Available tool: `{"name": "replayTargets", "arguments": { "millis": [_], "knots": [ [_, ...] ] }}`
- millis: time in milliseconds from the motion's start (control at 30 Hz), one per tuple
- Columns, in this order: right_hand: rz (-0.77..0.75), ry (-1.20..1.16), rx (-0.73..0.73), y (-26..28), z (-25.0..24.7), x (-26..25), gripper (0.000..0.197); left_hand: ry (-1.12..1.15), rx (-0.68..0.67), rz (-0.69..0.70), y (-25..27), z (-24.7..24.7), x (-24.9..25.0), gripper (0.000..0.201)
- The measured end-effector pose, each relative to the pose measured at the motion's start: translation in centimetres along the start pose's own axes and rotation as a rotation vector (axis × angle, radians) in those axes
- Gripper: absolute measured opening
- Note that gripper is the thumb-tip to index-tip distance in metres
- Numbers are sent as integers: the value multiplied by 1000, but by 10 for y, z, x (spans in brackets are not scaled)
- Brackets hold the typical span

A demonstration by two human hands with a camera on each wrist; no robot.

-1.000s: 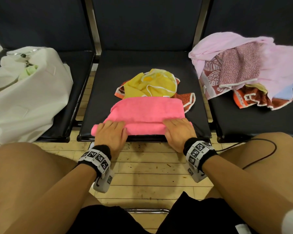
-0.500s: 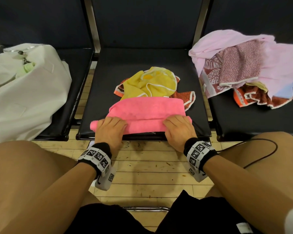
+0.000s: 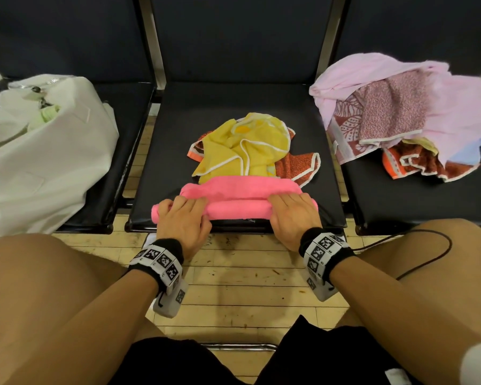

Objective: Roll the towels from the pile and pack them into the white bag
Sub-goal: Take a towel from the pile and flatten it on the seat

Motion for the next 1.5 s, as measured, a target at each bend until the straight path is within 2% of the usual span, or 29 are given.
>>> {"name": "replayTargets", "arguments": {
  "millis": [100,167,267,333,400,500,600,733,900,1033,1167,1367,1433,1500],
  "knots": [
    [32,-65,19,1,-1,5,32,-5,-54,8,-2,-1,1,46],
    [16,-102,88,2,0,7,24,16,-55,4,-3,-1,0,45],
    [-57,-27,215,2,4,9,17,29,21,2,-4,-3,1,34],
    [-127,32,237,0,8,8,20,1,98,5,-4,-3,2,22],
    [-165,34,213,0,10,6,25,-26,129,26,-5,-3,4,14],
    [-159,0,155,4,8,4,30,-19,64,54,-6,-3,3,30],
    [-125,-38,145,9,5,2,34,35,39,48,-5,-4,3,20],
    [-100,-14,124,9,13,5,34,-50,-54,29,2,7,7,50],
    [-87,8,85,5,10,8,38,-122,-24,34,-5,4,5,42],
    [-74,2,44,5,4,7,40,-164,-146,-49,-11,-4,2,42],
    [-76,-11,41,8,7,11,45,-196,-211,-172,-18,-16,-10,47],
    [-44,-19,41,11,15,11,46,-149,-225,-236,-19,-26,-21,36],
    [-44,-26,35,10,15,12,45,-152,-200,-237,-20,-29,-20,28],
    [-48,-27,43,10,15,12,44,-175,-150,-245,-22,-33,-25,30]
  ]
}}
Point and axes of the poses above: each hand's wrist, its own y-axis away from the middle knuckle, its own z-axis out of the palm, x = y × z, the point moved 2 cm from there along -y, towards the middle knuckle, and after that the axes turned 10 degrees about -z, right-handed, at the moved point
